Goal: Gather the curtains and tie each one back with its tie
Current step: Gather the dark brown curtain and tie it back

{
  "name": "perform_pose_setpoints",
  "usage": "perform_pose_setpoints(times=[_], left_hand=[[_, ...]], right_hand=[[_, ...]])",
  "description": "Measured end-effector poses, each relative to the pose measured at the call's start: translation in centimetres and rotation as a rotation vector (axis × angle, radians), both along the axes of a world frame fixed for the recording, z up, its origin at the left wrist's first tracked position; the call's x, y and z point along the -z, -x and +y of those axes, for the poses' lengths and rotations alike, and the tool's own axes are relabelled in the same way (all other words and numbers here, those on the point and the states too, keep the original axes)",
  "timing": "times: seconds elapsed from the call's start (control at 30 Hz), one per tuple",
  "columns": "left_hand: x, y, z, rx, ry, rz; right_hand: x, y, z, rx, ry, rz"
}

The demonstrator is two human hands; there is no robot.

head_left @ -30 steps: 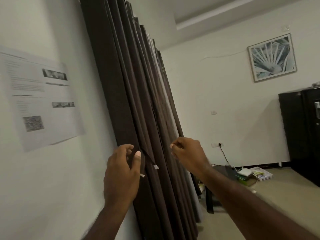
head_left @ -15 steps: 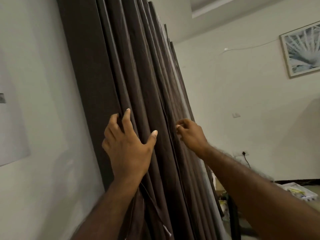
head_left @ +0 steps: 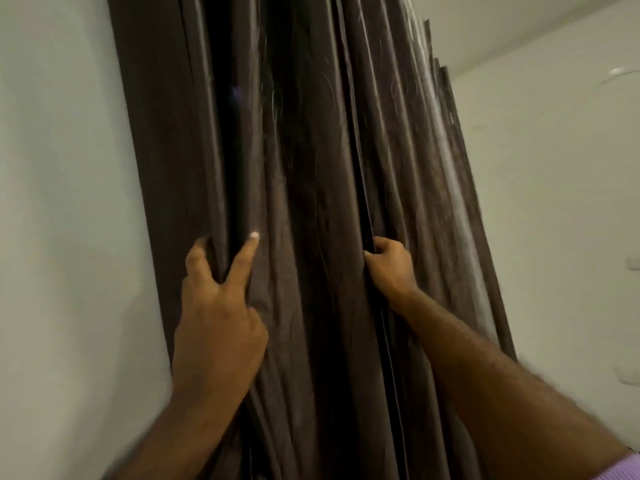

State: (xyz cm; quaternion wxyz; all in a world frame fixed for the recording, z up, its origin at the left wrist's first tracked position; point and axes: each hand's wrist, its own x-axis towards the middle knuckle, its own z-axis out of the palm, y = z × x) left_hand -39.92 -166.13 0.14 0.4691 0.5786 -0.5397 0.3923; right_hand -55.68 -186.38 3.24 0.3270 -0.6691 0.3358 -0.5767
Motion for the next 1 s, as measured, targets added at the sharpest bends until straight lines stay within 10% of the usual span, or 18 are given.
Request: perform_pose_setpoints(times=[0.13,0.43,0.8,1.0], left_hand=[[-1.2,0.4,-0.6,-0.016,-0.025,0.27],[-3.2,-1.9,3.2,-0.202,-0.177,0.3],[-6.2,-6.7,20.8,-0.087,-0.027,0.426],[-4.9,-7.0,23.0,-0.053,-0.124,0.365]], right_hand=[[-1.4,-0.1,0.3,-0.209,0.013,-0.105],[-5.0,-2.4,4.8,-0.225,0.095,-0.138],[-6.3,-13.8,33.8,-0.638,0.412,-0.335],[-3.7,-8.2,32.0,-0.603,0.346,-0.452]])
